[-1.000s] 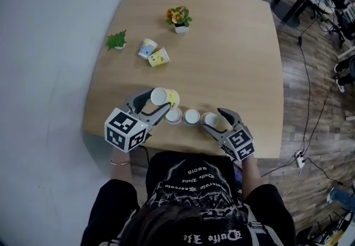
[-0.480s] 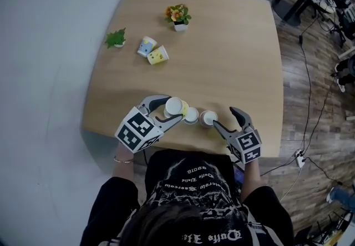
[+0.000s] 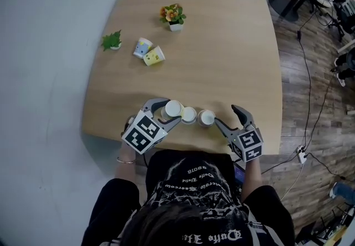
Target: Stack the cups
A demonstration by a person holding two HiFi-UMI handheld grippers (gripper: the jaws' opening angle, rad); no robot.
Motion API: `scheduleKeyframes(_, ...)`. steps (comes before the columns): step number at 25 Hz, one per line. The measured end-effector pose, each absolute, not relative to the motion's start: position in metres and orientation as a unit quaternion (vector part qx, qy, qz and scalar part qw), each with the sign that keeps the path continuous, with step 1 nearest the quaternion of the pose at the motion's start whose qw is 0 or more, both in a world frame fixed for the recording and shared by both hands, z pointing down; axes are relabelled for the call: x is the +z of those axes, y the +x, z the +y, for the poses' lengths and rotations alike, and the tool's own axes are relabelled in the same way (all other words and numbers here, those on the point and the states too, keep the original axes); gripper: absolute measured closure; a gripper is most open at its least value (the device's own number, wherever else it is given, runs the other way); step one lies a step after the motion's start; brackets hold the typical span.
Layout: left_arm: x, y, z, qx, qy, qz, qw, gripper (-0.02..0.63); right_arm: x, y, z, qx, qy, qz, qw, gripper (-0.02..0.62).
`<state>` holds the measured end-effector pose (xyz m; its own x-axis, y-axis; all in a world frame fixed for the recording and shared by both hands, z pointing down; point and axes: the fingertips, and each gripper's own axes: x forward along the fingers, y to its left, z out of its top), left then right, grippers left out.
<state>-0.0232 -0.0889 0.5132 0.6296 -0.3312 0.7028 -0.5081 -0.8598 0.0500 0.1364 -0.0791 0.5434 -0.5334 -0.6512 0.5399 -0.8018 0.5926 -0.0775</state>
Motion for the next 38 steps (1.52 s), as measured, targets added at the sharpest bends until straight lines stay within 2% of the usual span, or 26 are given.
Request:
scheduleKeyframes(8,0.515,-0.022,-0.088,0.339,0.9,-0.233,0.144,0.334,0.546,0.139,-0.085,0.16,0.422,-0.858,0.244,0.259)
scheduleKeyframes(11,0.518,-0.02,-0.087,0.343,0.899,-0.227,0.15,0.276,0.545,0.142,-0.088,0.161,0.425,-0.856,0.244,0.259)
scheduleKeyframes(16,0.514,-0.023,-0.087,0.325,0.903,-0.228,0.163,0.23,0.535,0.143,-0.096,0.165,0.428,-0.86,0.225,0.259)
scheduleKeyframes(18,0.507,-0.028,-0.083,0.304,0.907,-0.23,0.178,0.206,0.521,0.141,-0.099,0.159,0.419,-0.869,0.213,0.259)
scheduleKeyframes(24,0.472,-0.073,-0.089,0.192,0.911,-0.29,0.222,0.204,0.434,0.13,-0.148,0.052,0.365,-0.908,0.201,0.259)
scheduleKeyframes(32,0.458,-0.135,-0.107,0.067,0.869,-0.426,0.244,0.204,0.336,0.051,-0.237,-0.084,0.255,-0.939,0.213,0.259)
scheduleKeyframes(38,0.442,-0.182,-0.119,0.003,0.828,-0.509,0.236,0.204,0.316,-0.027,-0.279,-0.144,0.13,-0.933,0.304,0.259)
